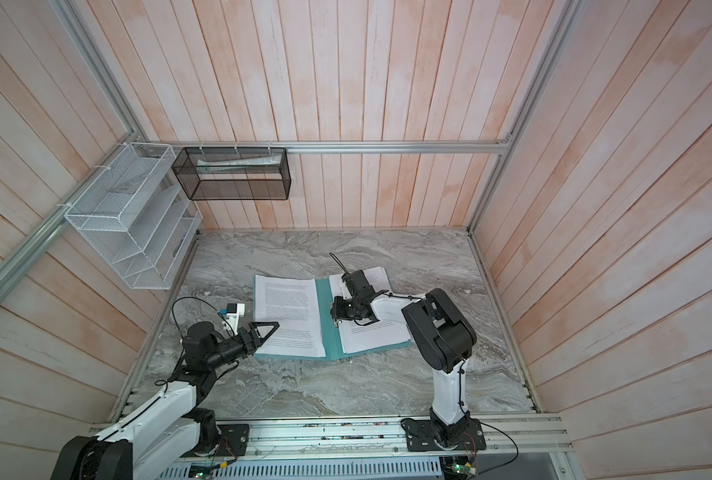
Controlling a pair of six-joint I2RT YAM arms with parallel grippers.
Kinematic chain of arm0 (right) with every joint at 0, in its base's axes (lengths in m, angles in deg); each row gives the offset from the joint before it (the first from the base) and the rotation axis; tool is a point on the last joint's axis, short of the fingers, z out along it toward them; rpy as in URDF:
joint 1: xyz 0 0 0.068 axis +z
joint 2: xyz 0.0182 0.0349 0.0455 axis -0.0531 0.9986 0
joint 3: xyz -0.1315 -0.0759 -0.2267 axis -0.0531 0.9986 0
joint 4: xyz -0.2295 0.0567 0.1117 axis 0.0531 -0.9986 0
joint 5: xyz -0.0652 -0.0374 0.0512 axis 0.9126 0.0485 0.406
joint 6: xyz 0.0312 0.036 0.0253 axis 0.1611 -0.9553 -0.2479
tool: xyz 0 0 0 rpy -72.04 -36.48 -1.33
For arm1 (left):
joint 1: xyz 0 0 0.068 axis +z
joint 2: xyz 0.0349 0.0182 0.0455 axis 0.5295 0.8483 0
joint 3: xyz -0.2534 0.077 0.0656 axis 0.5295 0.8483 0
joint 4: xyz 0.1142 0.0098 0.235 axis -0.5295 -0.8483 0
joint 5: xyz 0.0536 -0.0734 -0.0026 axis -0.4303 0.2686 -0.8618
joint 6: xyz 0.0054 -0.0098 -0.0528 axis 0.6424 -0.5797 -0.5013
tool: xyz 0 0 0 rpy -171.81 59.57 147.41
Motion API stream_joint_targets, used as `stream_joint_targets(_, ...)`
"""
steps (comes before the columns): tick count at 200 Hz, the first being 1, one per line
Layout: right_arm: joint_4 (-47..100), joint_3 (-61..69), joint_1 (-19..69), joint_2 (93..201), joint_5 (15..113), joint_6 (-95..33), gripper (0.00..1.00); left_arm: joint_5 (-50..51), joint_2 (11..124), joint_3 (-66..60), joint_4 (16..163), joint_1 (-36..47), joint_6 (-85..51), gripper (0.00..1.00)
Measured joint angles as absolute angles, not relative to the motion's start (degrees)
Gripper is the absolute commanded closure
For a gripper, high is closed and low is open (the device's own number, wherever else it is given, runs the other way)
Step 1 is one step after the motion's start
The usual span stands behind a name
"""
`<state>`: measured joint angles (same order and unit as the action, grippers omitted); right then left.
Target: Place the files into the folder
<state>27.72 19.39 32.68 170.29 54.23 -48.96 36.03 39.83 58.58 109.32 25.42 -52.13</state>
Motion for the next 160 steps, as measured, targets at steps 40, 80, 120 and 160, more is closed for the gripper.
stream_joint_targets(40, 31.7, 21.4, 34.0, 170.2, 52.8, -54.1, 0.83, 36.3, 40.8, 52.9, 108.9, 25.4, -51.3, 0.13)
stream_joint_targets(80, 37.3, 24.4, 34.2, 169.8, 50.8, -59.4, 0.82, 37.3, 41.8, 49.1, 109.3, 25.4, -51.6, 0.12)
stream_joint_targets(120, 36.8, 24.1, 35.3, 169.9, 49.4, -60.2, 0.82, 37.4, 40.8, 45.7, 108.1, 24.0, -52.0, 0.1)
stream_joint_targets(160, 33.3, 20.7, 36.0, 171.4, 49.1, -59.3, 0.82, 36.7, 38.7, 44.4, 108.0, 18.6, -53.6, 0.09)
